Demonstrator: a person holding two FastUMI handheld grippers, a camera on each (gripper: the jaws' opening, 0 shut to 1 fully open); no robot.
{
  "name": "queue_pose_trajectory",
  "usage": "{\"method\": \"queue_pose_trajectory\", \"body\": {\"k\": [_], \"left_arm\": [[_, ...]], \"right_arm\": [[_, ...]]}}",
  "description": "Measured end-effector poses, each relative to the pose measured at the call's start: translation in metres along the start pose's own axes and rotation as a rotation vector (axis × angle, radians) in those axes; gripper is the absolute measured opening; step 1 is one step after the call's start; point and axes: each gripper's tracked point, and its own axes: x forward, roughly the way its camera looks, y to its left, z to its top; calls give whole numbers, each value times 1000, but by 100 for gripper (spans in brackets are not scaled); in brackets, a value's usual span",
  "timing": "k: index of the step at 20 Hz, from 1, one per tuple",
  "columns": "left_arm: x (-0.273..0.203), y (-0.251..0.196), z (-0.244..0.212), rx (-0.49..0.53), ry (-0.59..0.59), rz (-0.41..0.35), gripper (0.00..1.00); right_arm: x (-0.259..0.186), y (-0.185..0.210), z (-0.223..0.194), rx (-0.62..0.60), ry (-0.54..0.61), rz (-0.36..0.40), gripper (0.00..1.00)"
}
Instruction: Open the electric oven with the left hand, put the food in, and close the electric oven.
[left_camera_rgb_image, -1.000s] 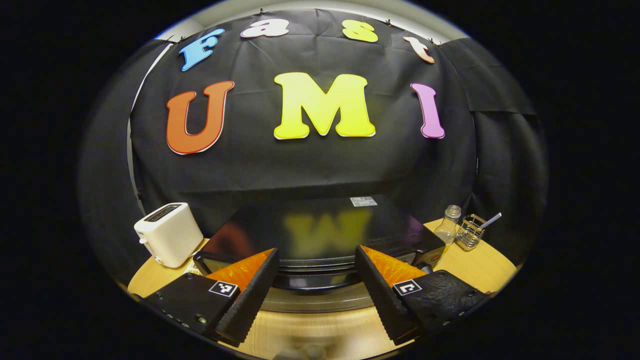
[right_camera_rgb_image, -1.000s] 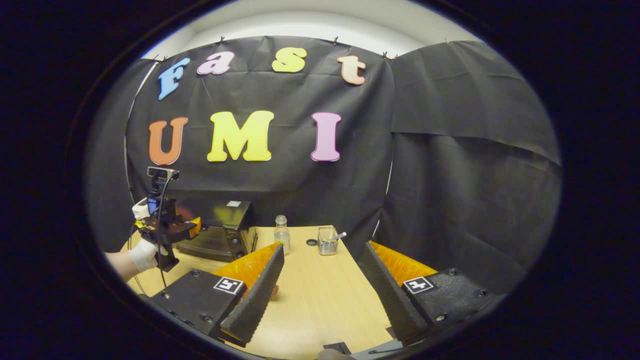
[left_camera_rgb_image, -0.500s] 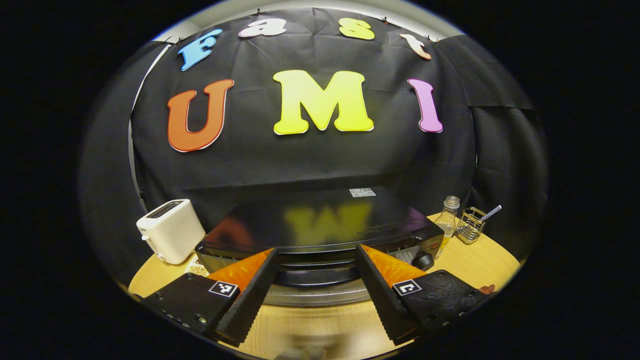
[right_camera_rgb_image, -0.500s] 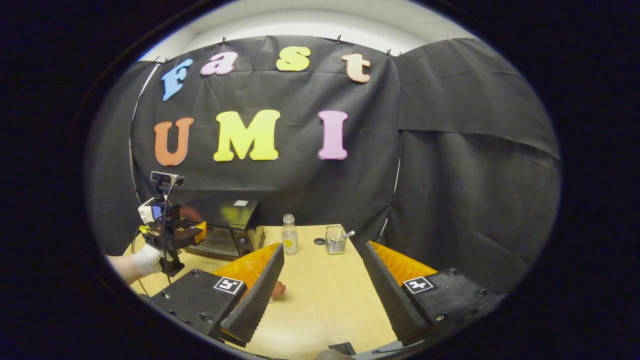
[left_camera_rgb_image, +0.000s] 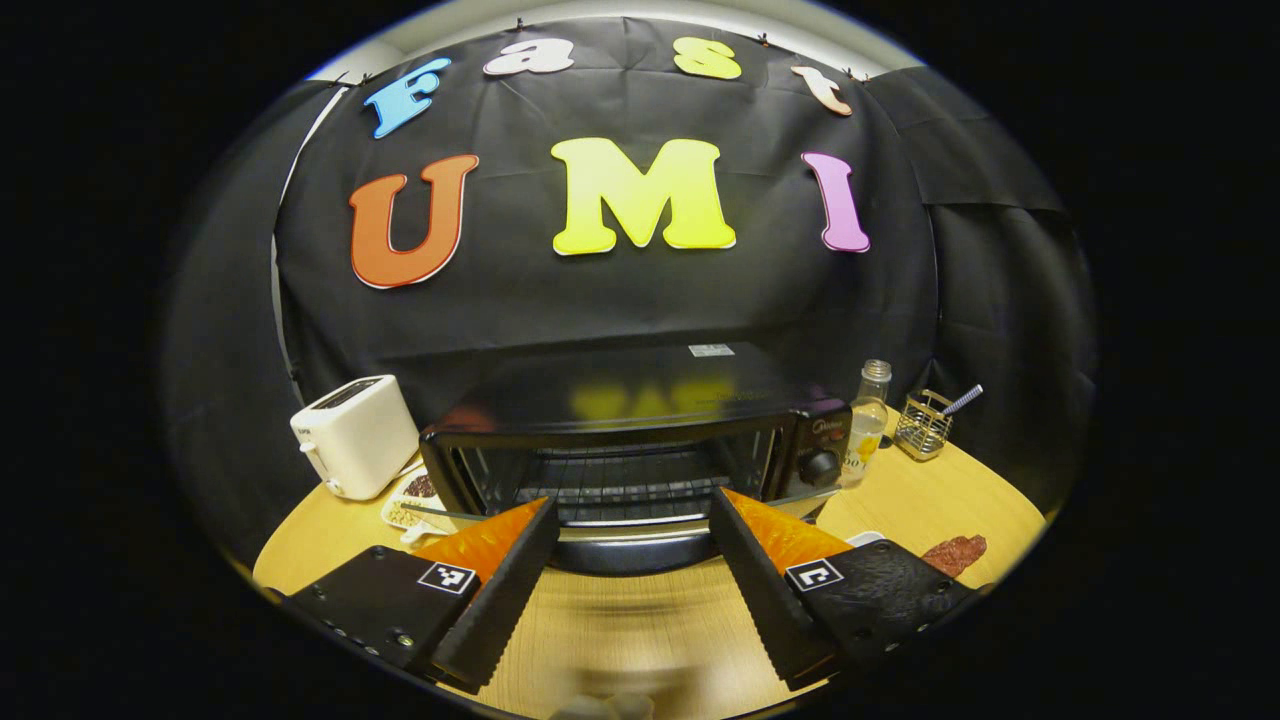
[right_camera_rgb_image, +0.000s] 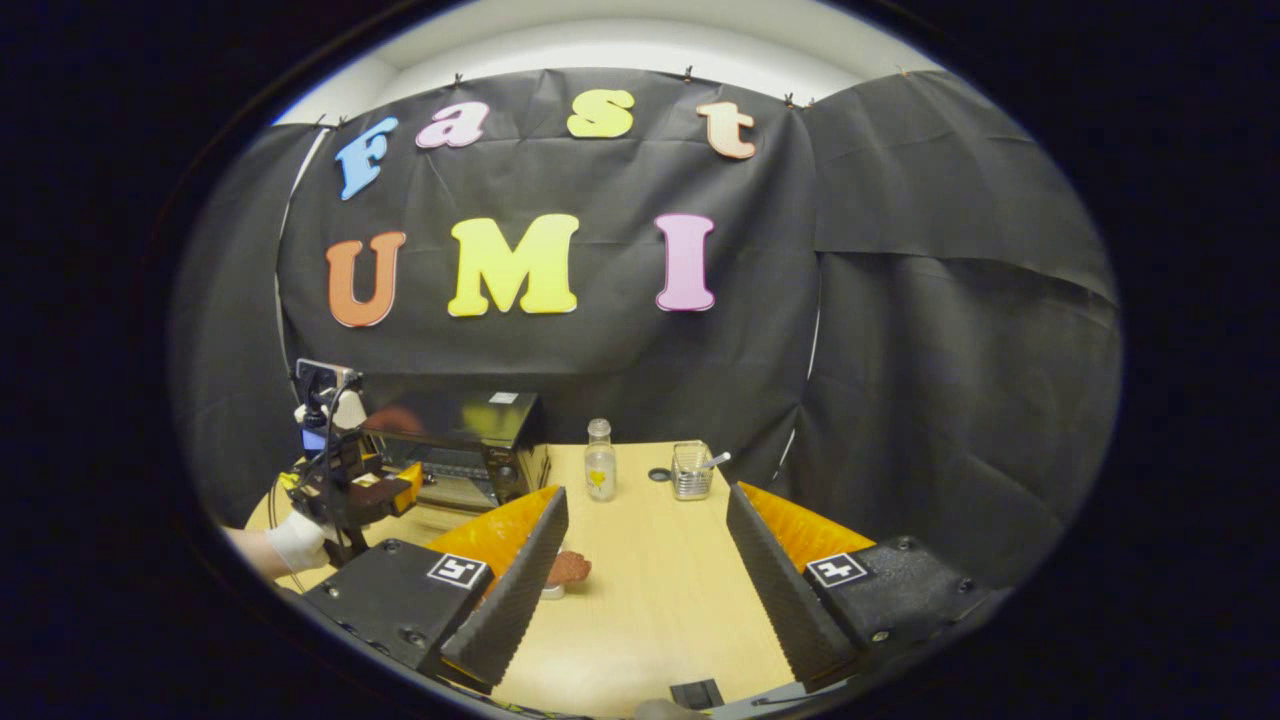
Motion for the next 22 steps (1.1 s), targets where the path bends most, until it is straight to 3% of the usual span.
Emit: {"method": "queue_pose_trajectory", "body": {"k": [14,22], "left_arm": [[-43,-9,-92,20,140,-5,96],[-42,-16,-153,12,291,-16,96]], "right_arm": [[1,-4,-10,-8,14,13,100],[2,-7,-18,-4,41,2,100]]}}
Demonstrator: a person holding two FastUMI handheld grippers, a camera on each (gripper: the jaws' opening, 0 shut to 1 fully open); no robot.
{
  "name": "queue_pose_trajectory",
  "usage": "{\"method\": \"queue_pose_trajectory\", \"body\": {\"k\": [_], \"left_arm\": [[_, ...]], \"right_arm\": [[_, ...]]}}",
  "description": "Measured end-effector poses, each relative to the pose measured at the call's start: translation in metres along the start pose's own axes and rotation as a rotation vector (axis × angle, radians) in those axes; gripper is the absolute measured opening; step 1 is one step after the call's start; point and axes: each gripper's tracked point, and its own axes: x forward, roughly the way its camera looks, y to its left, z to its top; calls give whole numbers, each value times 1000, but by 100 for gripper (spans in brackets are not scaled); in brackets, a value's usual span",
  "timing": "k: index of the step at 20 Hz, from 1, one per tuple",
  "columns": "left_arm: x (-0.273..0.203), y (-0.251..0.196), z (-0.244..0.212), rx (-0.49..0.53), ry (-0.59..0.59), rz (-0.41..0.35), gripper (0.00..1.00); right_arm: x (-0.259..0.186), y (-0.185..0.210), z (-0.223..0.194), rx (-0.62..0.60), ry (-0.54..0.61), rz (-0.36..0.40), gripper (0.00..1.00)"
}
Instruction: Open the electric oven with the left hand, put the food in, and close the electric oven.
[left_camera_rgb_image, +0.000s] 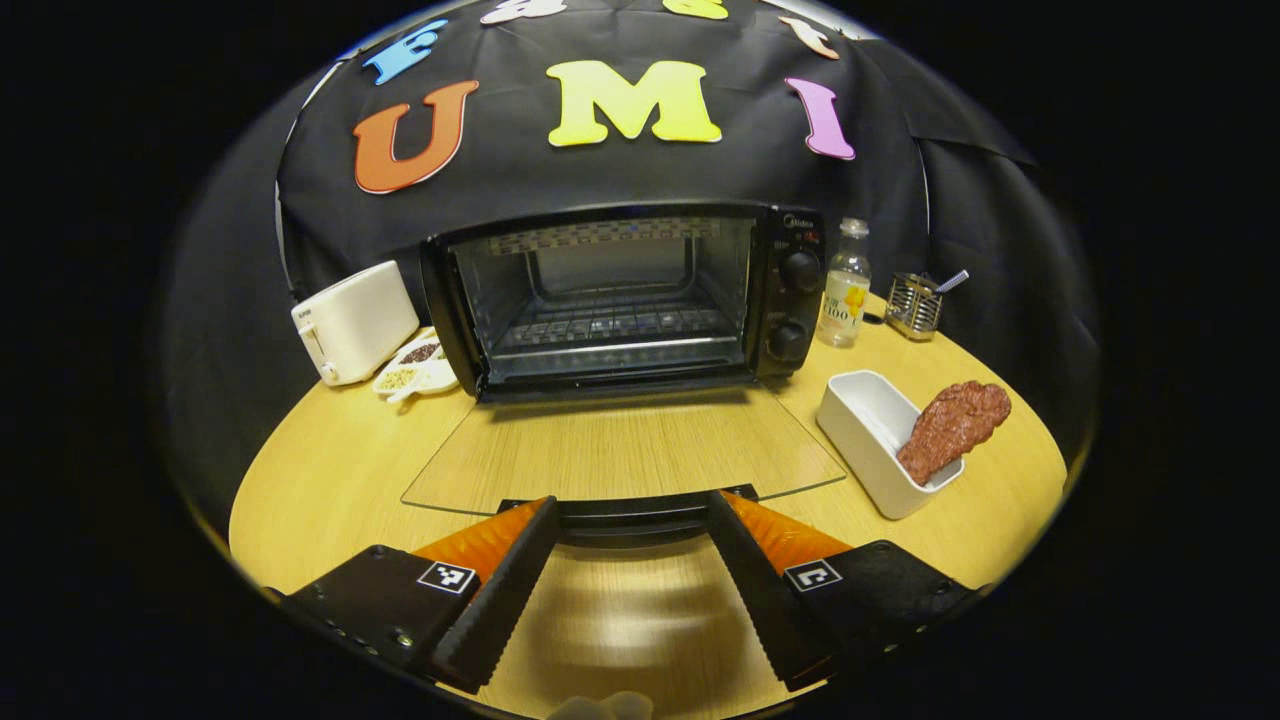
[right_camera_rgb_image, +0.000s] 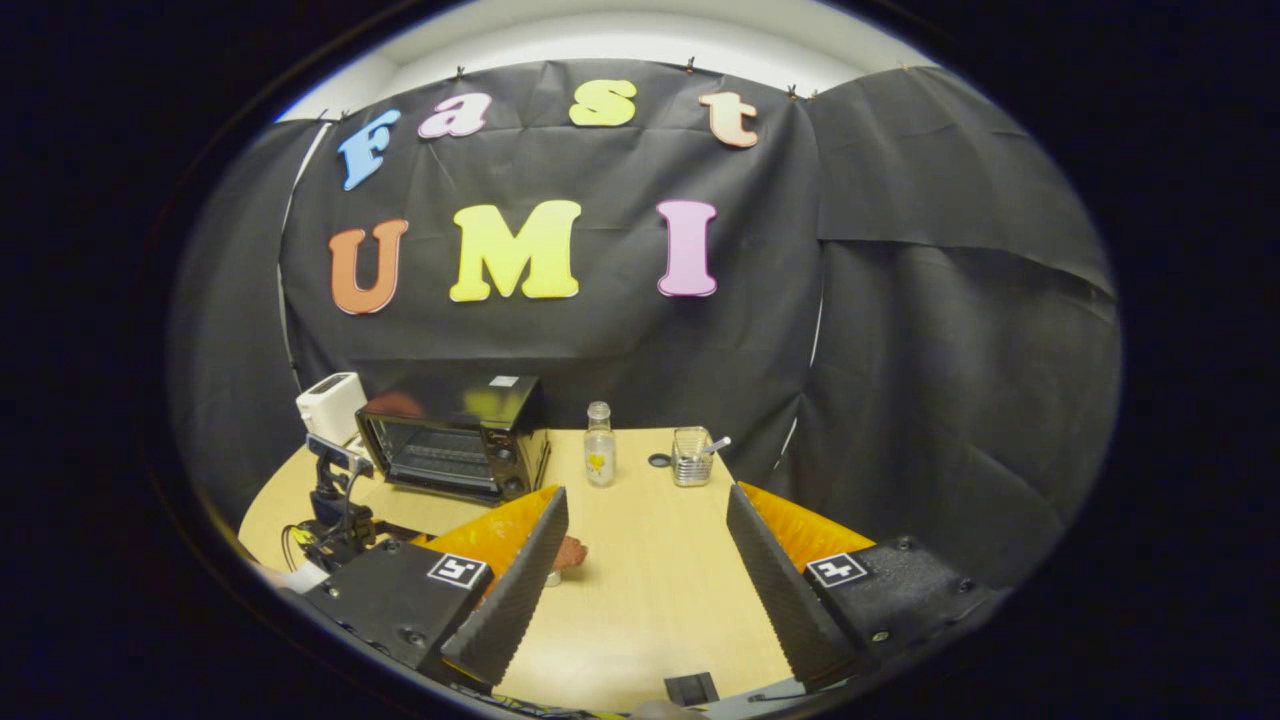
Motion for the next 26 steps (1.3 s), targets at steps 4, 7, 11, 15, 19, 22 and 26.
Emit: {"method": "queue_pose_trajectory", "body": {"k": [4,7,11,15,19,22,26], "left_arm": [[6,0,-7,10,8,-1,97],[2,1,0,13,-24,1,97],[-8,18,13,17,-62,17,97],[-41,36,39,-4,-137,39,97],[-98,48,76,12,-244,74,97],[-141,52,105,18,-298,111,97],[-188,59,144,-6,-357,184,97]], "right_arm": [[1,2,-4,-5,9,-6,100],[7,6,-7,1,13,3,97],[21,6,-20,-14,38,19,97],[53,21,-62,-7,153,103,100],[95,45,-115,-22,280,223,100],[127,60,-154,-4,399,310,100],[167,80,-180,105,522,433,90]]}}
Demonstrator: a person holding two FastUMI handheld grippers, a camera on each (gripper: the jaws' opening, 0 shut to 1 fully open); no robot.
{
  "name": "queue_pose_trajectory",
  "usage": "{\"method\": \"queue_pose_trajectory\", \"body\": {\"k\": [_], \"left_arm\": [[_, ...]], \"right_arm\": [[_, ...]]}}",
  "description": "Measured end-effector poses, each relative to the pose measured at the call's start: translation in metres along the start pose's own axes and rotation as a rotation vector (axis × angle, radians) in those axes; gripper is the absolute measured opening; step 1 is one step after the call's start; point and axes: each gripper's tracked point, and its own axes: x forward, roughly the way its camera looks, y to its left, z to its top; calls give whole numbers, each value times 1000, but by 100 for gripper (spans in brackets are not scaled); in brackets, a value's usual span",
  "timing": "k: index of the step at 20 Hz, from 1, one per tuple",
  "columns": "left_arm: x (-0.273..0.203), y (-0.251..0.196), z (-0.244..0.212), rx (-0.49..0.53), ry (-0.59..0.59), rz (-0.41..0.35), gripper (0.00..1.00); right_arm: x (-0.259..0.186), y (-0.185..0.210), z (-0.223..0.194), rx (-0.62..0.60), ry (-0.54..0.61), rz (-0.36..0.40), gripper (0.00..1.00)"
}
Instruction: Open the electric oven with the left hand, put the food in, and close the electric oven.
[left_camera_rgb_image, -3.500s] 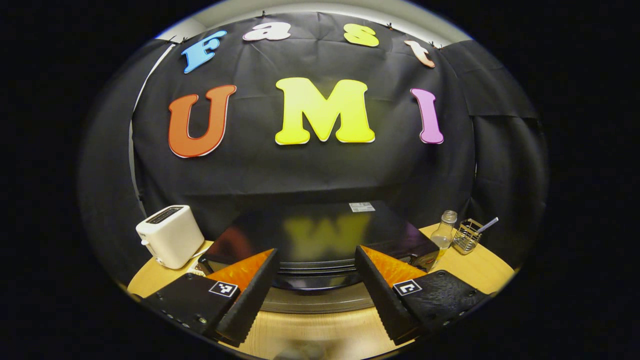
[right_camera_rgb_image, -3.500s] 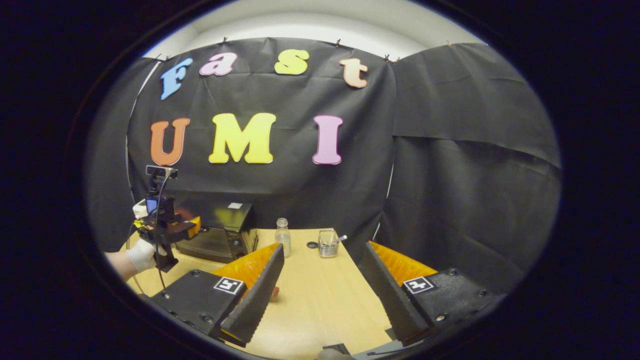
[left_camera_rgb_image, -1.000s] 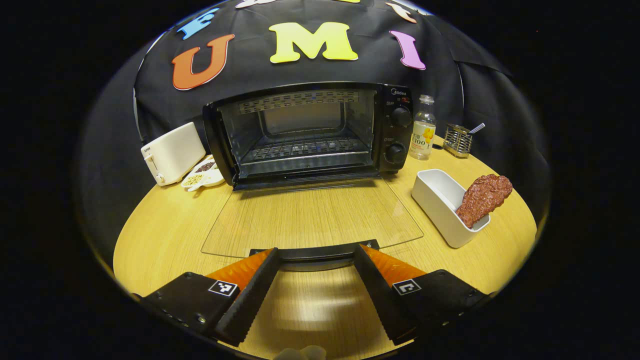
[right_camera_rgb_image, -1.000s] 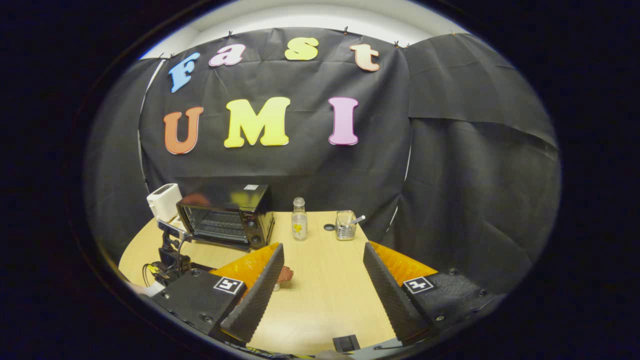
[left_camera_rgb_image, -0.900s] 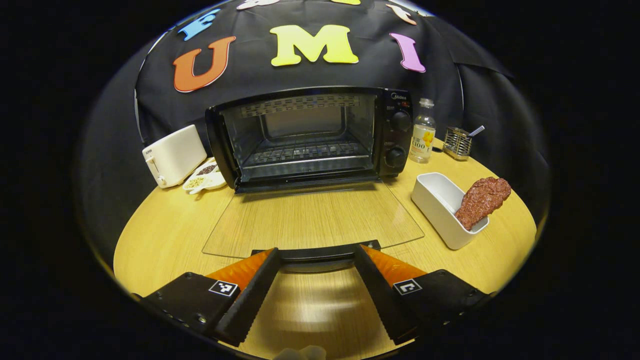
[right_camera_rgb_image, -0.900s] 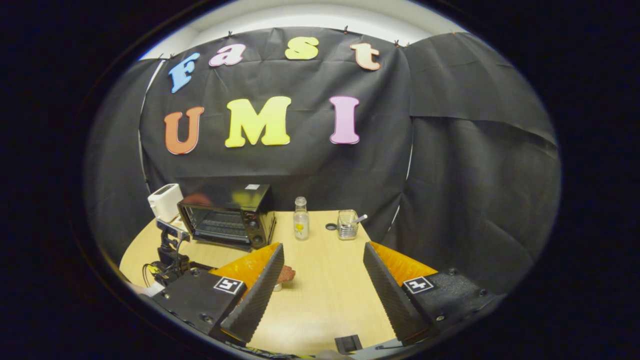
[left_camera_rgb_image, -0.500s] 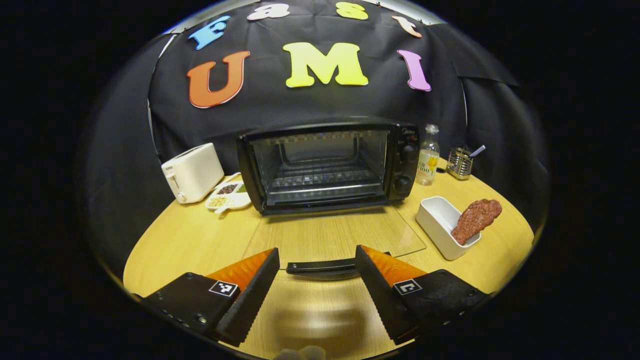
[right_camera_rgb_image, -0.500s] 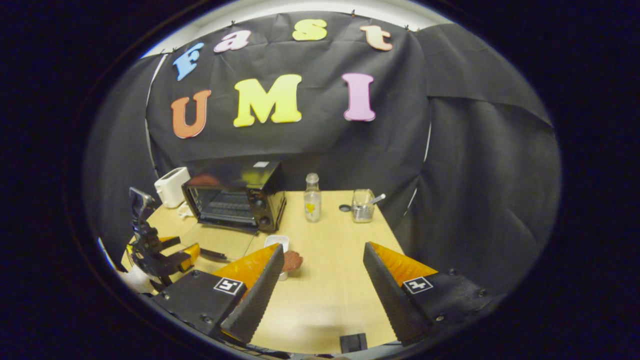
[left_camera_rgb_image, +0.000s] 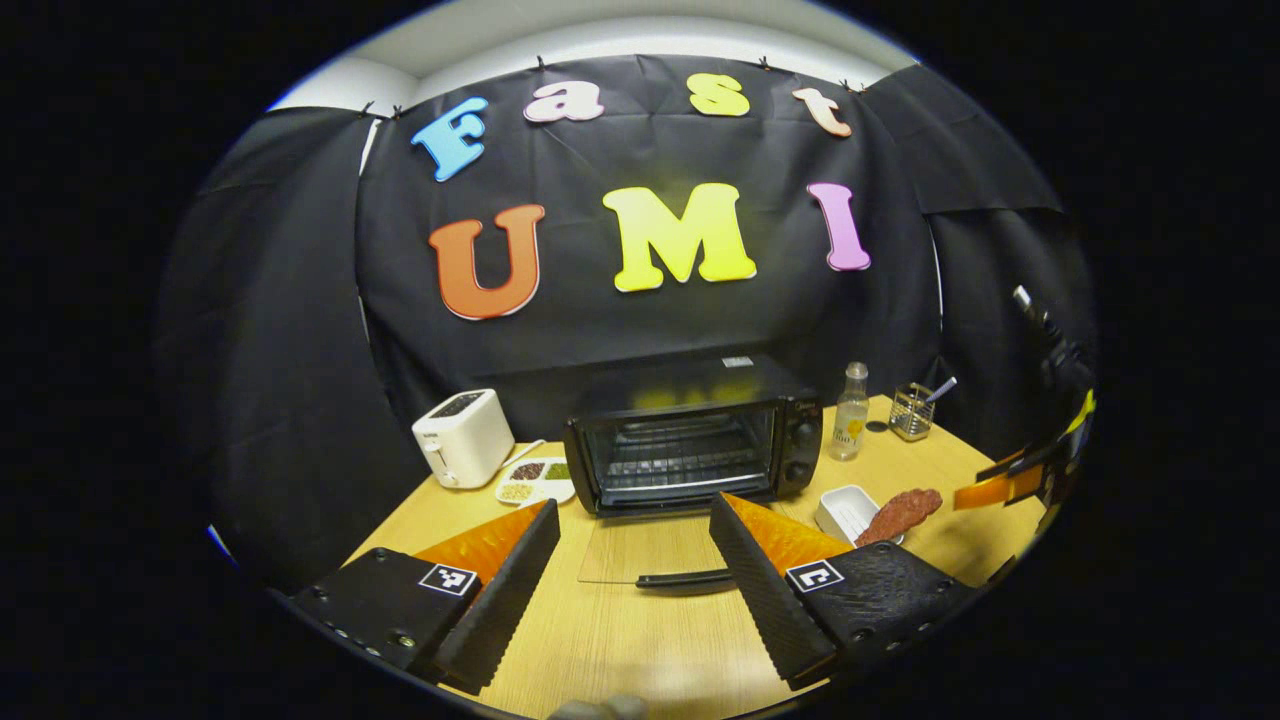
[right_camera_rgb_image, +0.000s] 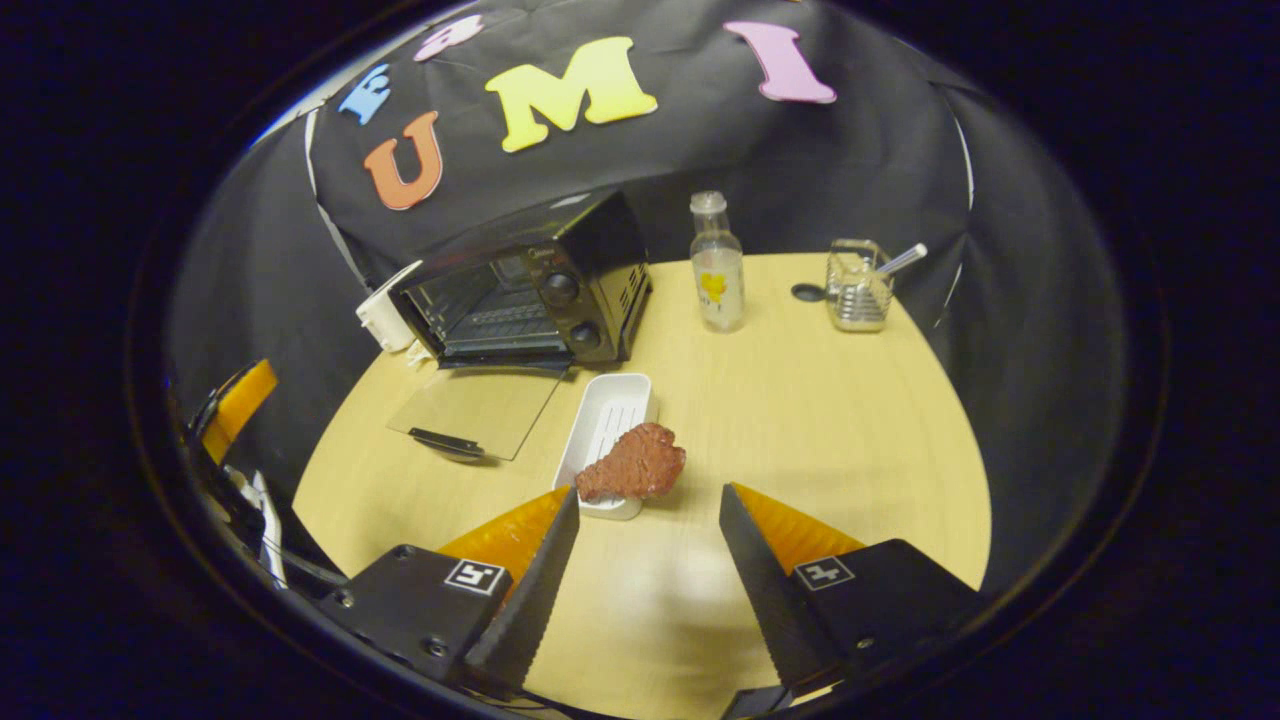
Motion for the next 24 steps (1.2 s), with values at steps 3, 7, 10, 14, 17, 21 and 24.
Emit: {"method": "queue_pose_trajectory", "body": {"k": [3,7,10,14,17,21,24], "left_arm": [[-19,7,29,-33,-16,77,97],[-42,16,54,-46,-25,186,96],[-57,17,63,-51,-25,243,96],[-71,13,71,-43,-25,271,96],[-75,13,78,-38,-42,273,96],[-69,13,80,-38,-60,239,96],[-56,12,78,-44,-79,168,96]], "right_arm": [[33,-4,5,77,66,85,79],[54,-2,5,153,166,182,61],[61,-1,6,237,208,231,36],[59,-2,7,347,227,286,21],[53,2,12,370,219,305,16],[27,16,37,369,139,319,16],[7,33,56,352,66,324,16]]}}
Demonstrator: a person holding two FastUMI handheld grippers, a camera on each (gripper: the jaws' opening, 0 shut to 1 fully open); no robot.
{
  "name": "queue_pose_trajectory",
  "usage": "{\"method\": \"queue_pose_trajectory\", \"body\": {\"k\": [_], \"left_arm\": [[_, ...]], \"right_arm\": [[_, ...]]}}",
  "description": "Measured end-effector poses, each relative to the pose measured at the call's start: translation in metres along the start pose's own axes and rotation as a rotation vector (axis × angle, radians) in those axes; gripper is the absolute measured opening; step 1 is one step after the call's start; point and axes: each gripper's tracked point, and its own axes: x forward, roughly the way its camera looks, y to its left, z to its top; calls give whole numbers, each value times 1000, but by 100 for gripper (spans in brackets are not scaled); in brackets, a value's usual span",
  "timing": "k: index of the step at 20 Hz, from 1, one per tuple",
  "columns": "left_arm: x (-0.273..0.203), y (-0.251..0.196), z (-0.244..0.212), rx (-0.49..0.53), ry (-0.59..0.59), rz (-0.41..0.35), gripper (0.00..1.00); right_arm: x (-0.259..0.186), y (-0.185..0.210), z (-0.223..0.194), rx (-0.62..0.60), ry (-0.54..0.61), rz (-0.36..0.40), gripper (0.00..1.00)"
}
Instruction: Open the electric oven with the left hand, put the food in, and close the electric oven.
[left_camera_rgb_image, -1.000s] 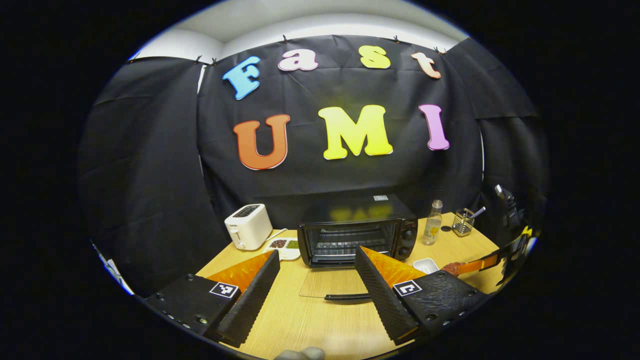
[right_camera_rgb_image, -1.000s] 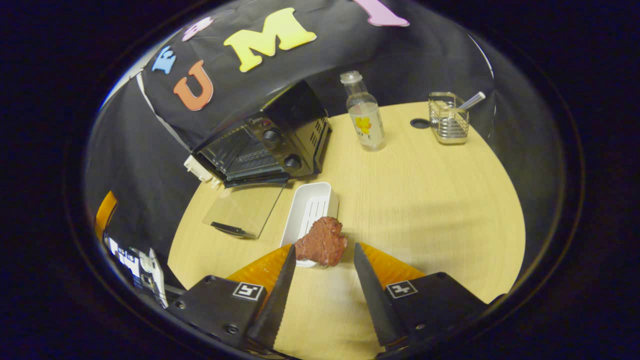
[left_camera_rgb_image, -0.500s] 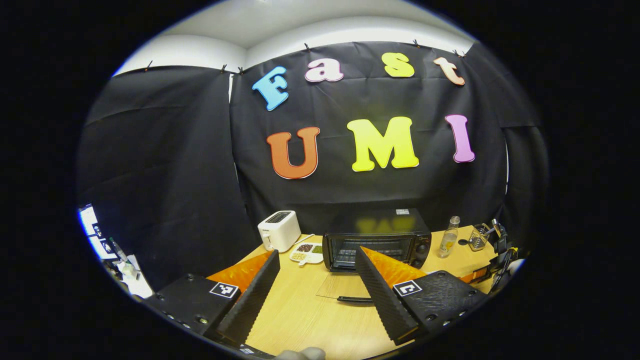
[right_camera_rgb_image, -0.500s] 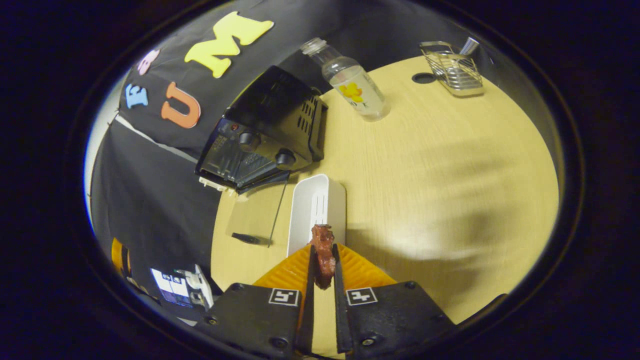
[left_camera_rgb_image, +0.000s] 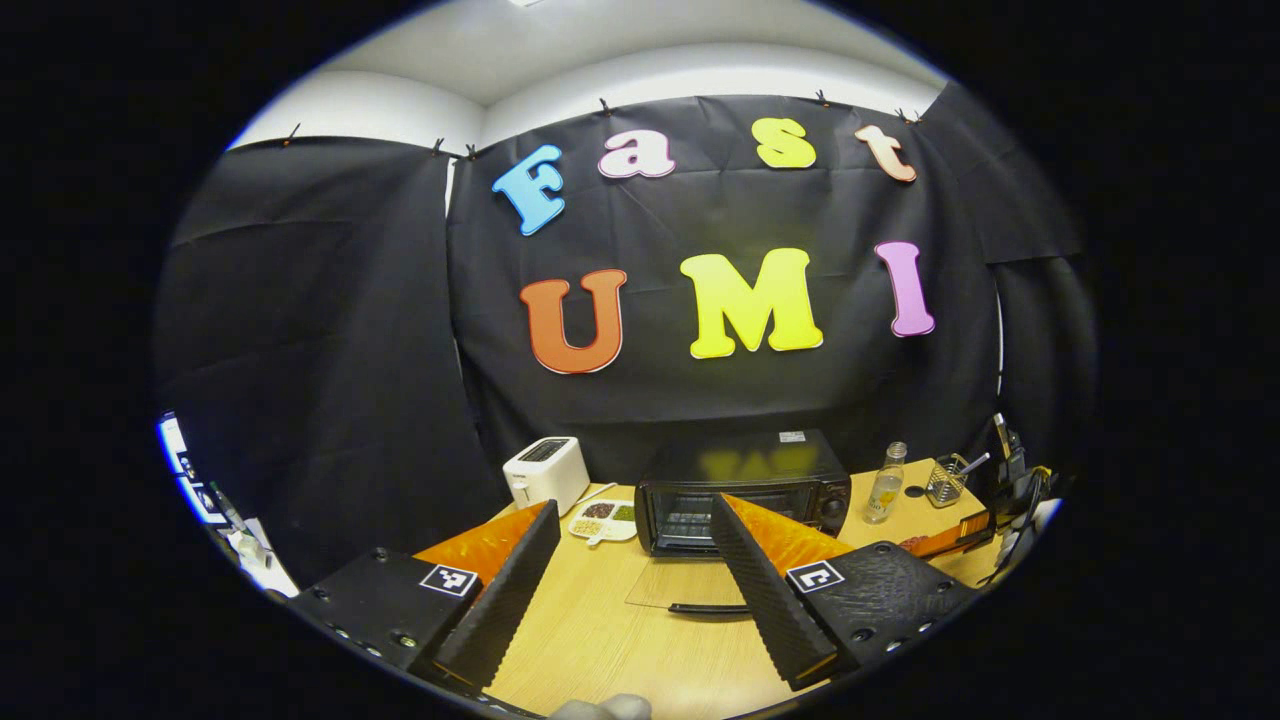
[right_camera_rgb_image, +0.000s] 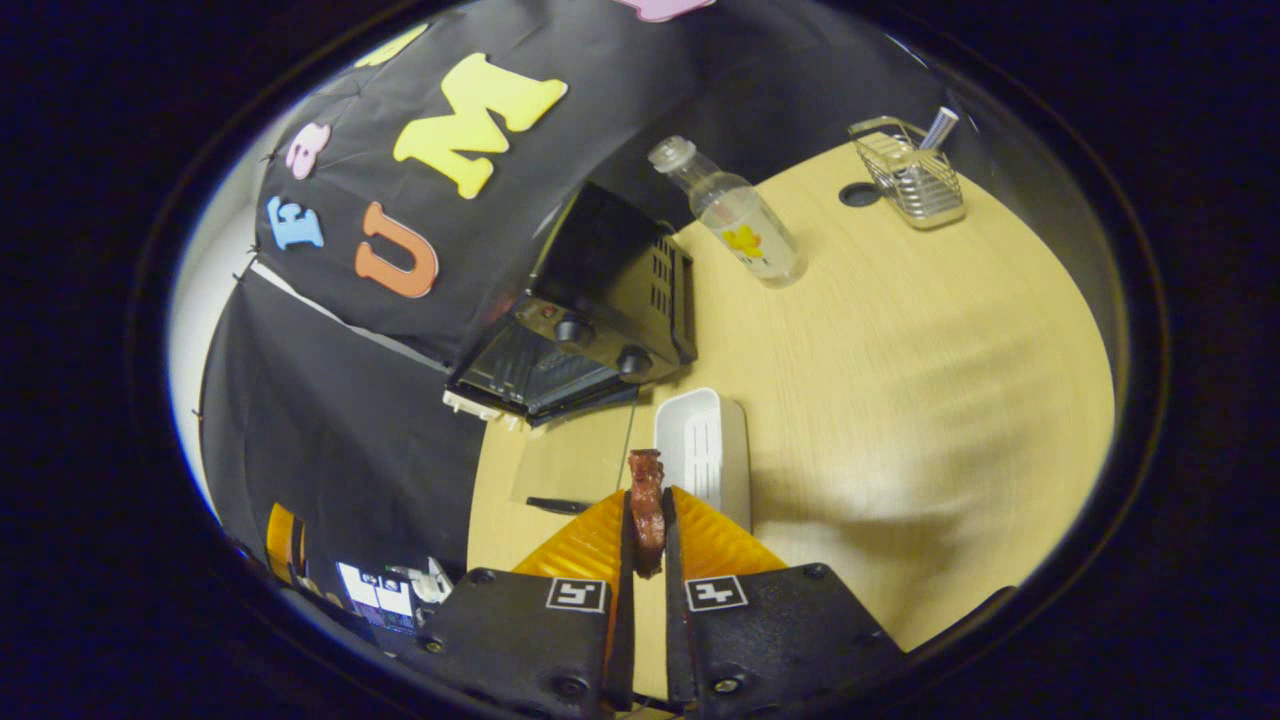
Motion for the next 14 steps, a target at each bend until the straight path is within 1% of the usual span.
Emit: {"method": "queue_pose_trajectory", "body": {"k": [4,7,11,14], "left_arm": [[25,0,-2,-4,-6,-112,96],[39,6,-5,5,-9,-183,96],[49,11,-18,10,19,-262,96],[61,19,-26,15,32,-282,97]], "right_arm": [[-6,43,4,-2,-103,0,16],[7,75,5,54,-183,22,16],[48,105,4,129,-302,48,16],[93,114,6,187,-380,28,16]]}}
